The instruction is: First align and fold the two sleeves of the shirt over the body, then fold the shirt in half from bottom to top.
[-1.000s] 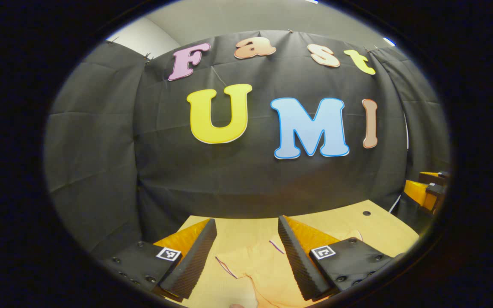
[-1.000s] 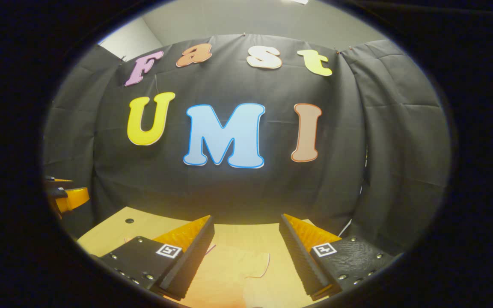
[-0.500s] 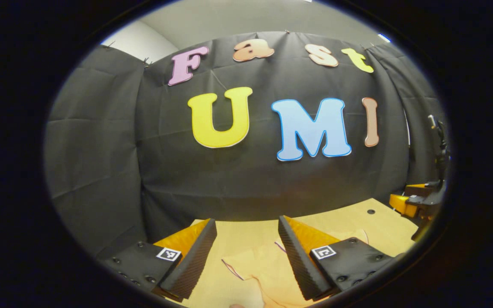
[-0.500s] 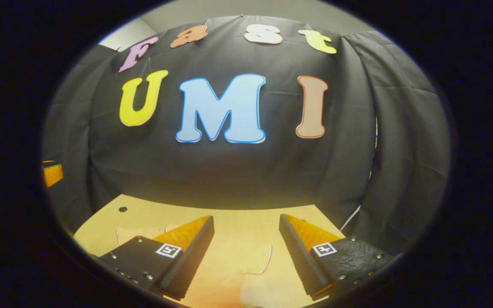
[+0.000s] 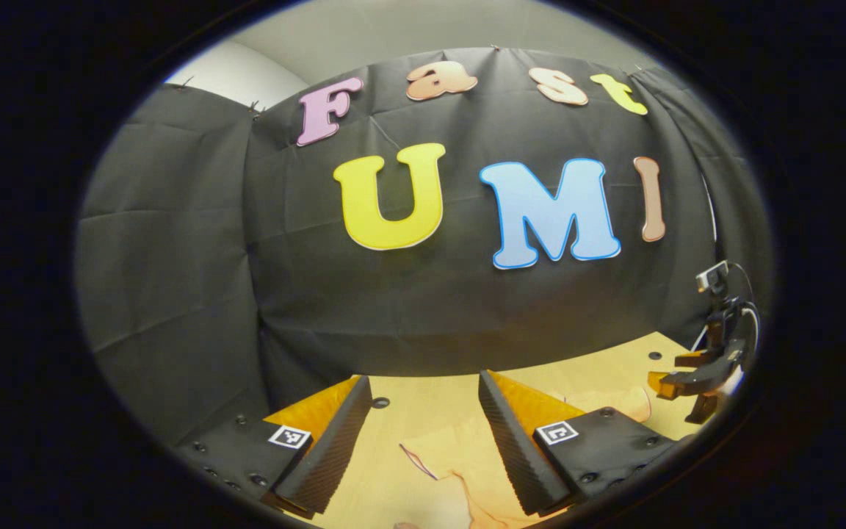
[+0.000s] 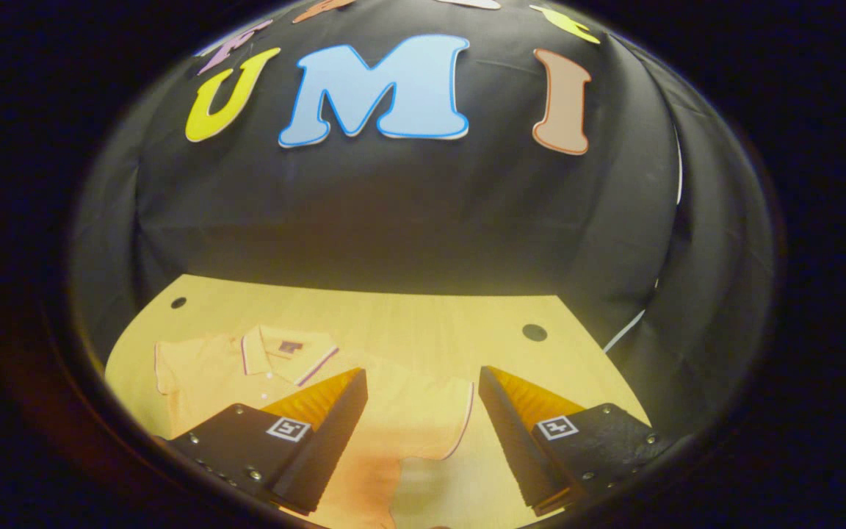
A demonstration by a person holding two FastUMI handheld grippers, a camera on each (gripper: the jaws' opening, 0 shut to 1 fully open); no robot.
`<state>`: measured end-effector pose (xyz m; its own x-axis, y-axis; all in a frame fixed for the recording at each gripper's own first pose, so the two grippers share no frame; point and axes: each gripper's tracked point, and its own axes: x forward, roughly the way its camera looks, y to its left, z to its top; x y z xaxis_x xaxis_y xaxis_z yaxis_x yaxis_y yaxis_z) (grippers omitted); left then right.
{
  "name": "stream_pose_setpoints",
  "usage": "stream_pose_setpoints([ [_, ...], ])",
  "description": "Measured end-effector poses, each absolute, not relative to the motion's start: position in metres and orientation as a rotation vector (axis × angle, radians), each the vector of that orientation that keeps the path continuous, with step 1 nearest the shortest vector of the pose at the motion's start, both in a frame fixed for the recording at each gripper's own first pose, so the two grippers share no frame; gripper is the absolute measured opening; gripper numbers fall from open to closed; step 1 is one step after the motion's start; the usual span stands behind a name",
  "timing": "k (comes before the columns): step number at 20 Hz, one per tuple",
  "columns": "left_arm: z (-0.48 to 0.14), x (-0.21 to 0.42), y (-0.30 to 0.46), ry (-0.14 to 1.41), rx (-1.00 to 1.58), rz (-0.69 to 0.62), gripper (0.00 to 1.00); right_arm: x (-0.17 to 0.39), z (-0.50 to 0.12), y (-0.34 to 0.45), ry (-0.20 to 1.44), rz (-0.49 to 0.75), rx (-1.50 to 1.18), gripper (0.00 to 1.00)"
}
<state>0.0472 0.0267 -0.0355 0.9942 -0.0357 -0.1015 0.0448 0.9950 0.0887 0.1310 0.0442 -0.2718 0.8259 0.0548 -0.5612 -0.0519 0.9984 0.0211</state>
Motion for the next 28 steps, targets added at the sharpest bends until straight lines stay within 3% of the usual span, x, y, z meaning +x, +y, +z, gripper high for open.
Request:
stream_pose_setpoints([
  [13, -0.054, 0.059, 0.036, 0.167, 0.089, 0.017, 0.96, 0.150, -0.402, 0.036, 0.892, 0.028, 0.043, 0.96],
  [22, -0.056, 0.062, 0.023, 0.176, 0.094, -0.001, 0.96, 0.149, -0.421, 0.038, 0.946, 0.030, 0.125, 0.94],
  [23, -0.057, 0.063, 0.022, 0.178, 0.092, -0.001, 0.96, 0.149, -0.419, 0.039, 0.948, 0.039, 0.126, 0.75],
  [26, -0.059, 0.062, 0.022, 0.185, 0.082, -0.003, 0.94, 0.150, -0.420, 0.056, 0.957, 0.088, 0.131, 0.45],
  [27, -0.061, 0.062, 0.022, 0.188, 0.076, -0.004, 0.94, 0.151, -0.420, 0.059, 0.958, 0.097, 0.130, 0.27],
  [28, -0.061, 0.061, 0.023, 0.192, 0.072, -0.002, 0.94, 0.152, -0.420, 0.060, 0.962, 0.095, 0.119, 0.19],
])
